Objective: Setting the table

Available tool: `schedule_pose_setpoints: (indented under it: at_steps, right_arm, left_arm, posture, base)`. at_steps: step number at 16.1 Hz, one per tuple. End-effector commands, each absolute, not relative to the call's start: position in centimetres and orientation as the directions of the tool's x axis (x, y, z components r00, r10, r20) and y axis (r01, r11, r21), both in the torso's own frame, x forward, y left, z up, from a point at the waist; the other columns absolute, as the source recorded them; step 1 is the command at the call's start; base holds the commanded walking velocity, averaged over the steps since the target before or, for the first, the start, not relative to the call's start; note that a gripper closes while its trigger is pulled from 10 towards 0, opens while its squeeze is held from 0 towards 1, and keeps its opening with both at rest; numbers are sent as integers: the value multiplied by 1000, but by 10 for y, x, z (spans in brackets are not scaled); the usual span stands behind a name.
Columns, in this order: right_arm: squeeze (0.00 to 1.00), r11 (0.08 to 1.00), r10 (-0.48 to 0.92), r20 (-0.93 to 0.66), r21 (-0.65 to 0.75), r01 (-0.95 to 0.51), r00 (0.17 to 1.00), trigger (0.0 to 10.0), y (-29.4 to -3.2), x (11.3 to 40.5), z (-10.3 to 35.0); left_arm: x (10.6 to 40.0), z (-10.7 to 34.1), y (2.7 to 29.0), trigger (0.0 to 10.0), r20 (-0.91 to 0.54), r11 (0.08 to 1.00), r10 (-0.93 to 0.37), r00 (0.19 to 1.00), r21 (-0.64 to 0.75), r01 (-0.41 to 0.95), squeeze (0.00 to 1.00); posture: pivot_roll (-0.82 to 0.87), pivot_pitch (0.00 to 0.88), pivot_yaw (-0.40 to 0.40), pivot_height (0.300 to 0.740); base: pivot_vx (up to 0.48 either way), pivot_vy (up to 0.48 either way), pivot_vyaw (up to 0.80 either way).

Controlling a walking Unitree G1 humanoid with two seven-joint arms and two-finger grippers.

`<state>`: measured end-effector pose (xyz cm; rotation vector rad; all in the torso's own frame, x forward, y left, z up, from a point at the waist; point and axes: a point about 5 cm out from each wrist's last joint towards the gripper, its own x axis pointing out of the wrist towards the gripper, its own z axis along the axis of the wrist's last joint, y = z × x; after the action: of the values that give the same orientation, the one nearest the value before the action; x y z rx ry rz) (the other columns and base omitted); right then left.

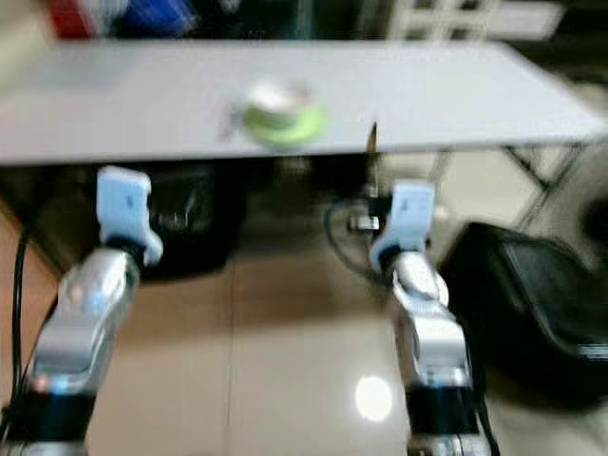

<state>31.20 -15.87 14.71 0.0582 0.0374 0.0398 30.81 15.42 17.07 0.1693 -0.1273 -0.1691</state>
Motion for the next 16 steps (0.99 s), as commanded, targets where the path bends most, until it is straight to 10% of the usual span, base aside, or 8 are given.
schedule_pose_setpoints:
  at_steps: [1, 16]
  right_arm:
    - [0, 999, 8, -30, 52, -6, 1000, 10000, -167, 312, 148]
    - [0, 997, -9, -26, 75, 11, 1000, 10000, -167, 309, 150]
  left_arm:
    - [309, 172, 146, 10000, 114, 965, -218, 969, 175, 196, 0]
    - [305, 173, 136, 10000, 102, 948, -285, 953, 177, 265, 0]
  posture:
    - [49, 0, -3, 740]
    - [60, 0, -27, 740]
  base:
    - [405, 0, 0]
    - [404, 0, -95]
